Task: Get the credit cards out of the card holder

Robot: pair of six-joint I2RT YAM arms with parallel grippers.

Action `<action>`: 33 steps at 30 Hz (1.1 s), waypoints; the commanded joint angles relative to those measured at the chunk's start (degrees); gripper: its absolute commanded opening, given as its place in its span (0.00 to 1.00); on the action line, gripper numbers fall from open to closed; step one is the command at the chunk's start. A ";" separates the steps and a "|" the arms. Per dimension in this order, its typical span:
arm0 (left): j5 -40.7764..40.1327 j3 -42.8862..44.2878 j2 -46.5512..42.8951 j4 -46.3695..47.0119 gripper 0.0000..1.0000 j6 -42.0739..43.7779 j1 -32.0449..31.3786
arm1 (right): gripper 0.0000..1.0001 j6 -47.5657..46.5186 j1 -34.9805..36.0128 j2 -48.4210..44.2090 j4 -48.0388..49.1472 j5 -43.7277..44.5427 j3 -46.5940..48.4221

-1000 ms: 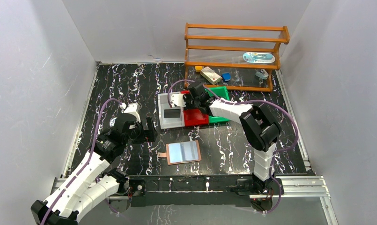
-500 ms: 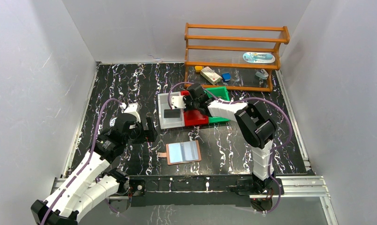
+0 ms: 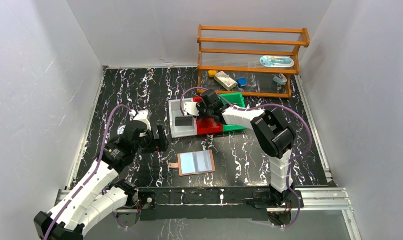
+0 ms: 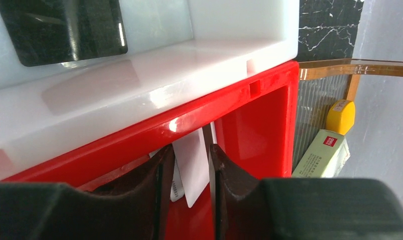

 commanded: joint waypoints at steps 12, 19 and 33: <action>0.43 0.49 0.34 0.27 0.98 0.49 0.31 | 0.49 12.98 -0.23 -9.36 4.09 -2.57 -1.62; 0.56 0.45 0.35 0.38 0.98 0.49 0.28 | 0.52 33.21 -0.26 -19.58 9.15 -0.17 -5.26; 4.15 -0.18 2.37 2.09 0.98 0.87 0.27 | 0.60 89.25 -0.24 -33.56 -16.81 -6.74 -11.26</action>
